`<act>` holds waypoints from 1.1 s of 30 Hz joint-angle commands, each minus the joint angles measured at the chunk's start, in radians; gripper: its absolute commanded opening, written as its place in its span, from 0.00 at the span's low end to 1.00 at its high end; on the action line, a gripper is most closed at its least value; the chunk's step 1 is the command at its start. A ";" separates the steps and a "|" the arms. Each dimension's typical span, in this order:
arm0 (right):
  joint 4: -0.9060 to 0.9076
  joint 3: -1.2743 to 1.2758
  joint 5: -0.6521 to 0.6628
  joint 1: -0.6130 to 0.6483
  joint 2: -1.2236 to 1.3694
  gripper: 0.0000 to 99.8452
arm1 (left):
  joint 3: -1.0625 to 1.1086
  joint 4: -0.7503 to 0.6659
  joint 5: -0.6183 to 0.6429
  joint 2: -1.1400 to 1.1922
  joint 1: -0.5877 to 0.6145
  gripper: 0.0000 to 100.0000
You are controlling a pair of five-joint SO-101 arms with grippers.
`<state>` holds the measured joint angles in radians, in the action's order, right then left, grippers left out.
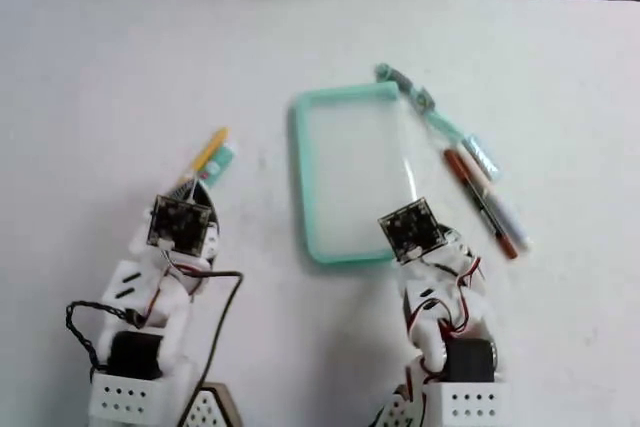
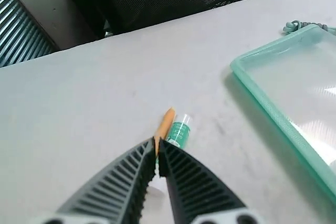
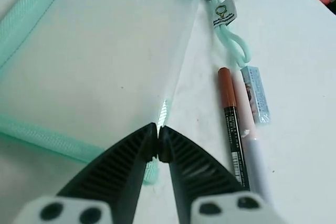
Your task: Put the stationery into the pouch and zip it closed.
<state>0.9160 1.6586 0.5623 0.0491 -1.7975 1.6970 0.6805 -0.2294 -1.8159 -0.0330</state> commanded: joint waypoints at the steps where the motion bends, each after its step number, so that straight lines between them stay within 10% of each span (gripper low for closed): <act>1: -0.002 -0.005 0.009 0.013 -0.005 0.02 | -0.005 -0.031 -0.008 -0.007 0.002 0.03; 33: -0.039 -0.083 -0.074 -0.070 -0.004 0.05 | -0.006 -0.031 -0.064 -0.007 -0.001 0.03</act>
<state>0.8869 1.6525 0.5547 0.0215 -1.7975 1.6970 0.6713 -0.3076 -1.8159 -0.0330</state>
